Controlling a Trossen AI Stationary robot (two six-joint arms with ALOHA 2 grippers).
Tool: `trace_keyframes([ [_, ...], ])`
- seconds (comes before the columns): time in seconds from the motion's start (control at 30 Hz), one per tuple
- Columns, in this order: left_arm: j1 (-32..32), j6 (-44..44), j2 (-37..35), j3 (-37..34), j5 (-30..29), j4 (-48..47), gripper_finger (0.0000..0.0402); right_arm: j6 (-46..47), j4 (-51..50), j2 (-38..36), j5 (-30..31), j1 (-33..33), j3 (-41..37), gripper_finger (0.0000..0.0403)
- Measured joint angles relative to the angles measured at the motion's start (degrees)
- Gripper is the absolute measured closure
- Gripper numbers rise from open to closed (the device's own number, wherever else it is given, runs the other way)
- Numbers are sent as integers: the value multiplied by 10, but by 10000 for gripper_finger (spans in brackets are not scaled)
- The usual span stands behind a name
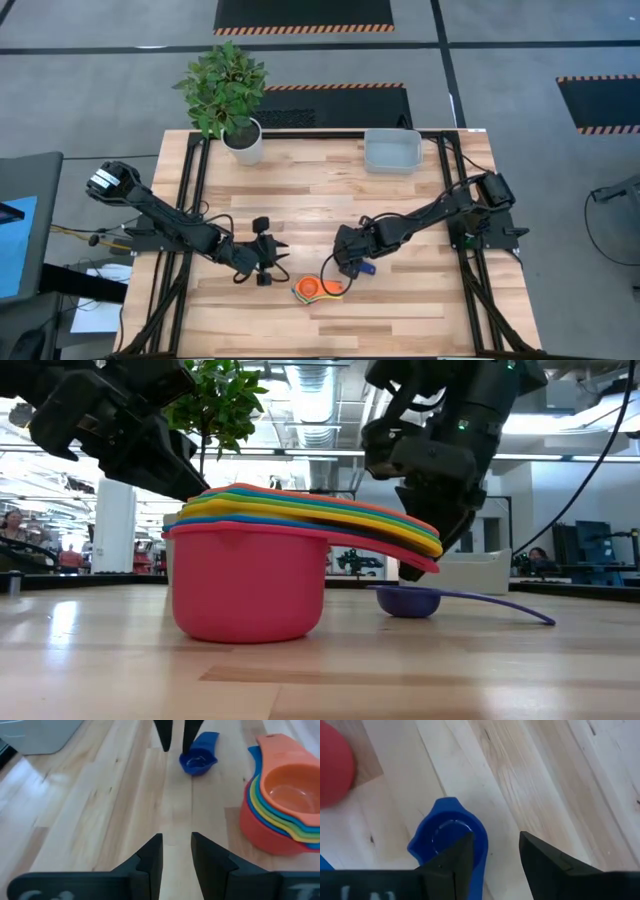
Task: Nest measuring cups in basket
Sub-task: Stack the dark blue measuring cup on top of the orange measuring cup
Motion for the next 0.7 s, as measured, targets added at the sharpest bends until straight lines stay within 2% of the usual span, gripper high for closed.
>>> trace_keyframes([
  [0.7,0,-15,0,0,-9,-15,310,14,28,20,10,9,-16,280],
])
